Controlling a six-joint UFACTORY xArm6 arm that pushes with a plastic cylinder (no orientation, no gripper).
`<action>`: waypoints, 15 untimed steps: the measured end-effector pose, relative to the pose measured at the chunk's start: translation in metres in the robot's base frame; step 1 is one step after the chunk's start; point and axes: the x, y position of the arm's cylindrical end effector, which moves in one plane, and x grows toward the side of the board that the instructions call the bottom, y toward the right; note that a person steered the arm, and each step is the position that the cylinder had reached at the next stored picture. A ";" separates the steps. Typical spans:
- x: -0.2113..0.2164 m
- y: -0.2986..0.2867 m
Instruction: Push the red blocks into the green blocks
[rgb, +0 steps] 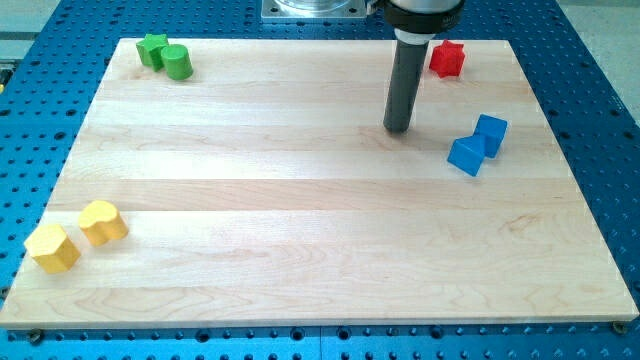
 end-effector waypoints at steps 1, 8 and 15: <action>0.000 0.000; -0.081 0.162; -0.150 0.029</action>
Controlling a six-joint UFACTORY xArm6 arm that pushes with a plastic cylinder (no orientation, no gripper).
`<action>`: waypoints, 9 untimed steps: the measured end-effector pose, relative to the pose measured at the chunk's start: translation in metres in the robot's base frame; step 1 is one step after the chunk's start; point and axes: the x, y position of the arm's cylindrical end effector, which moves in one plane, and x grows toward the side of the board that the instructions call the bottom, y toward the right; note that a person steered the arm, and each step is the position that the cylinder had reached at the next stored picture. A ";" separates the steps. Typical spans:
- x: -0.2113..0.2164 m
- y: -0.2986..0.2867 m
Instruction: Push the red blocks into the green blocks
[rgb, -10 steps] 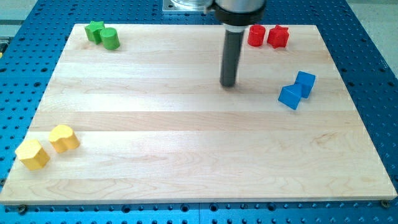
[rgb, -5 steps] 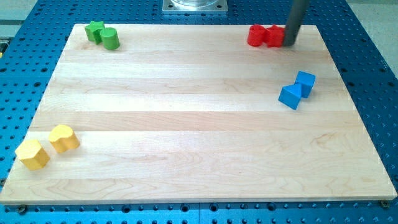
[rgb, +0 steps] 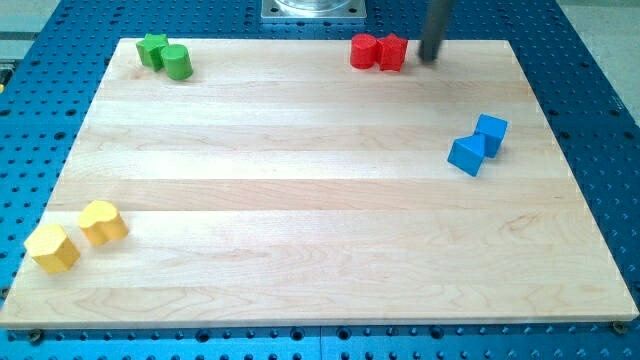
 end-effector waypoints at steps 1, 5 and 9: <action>0.006 -0.057; 0.008 -0.203; 0.004 -0.221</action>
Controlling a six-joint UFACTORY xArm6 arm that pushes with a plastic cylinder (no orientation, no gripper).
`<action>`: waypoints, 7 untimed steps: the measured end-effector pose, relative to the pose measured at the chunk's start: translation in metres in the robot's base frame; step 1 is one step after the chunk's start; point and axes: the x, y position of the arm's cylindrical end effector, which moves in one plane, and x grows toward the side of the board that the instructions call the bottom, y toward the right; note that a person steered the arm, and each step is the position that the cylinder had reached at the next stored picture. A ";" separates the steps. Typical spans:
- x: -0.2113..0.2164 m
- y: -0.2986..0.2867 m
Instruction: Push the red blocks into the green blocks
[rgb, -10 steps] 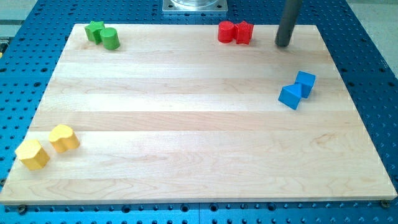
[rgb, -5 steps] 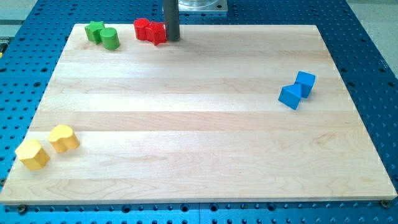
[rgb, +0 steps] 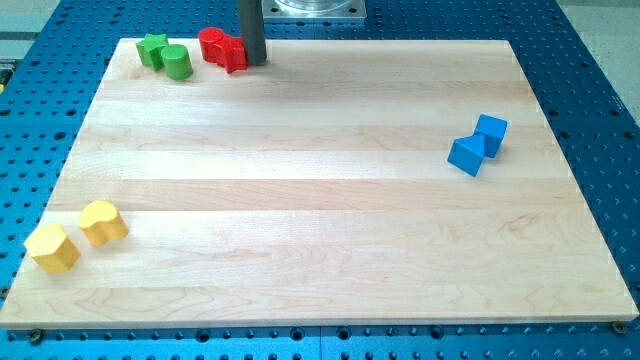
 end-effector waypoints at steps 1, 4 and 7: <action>-0.021 0.018; -0.012 0.002; 0.039 -0.010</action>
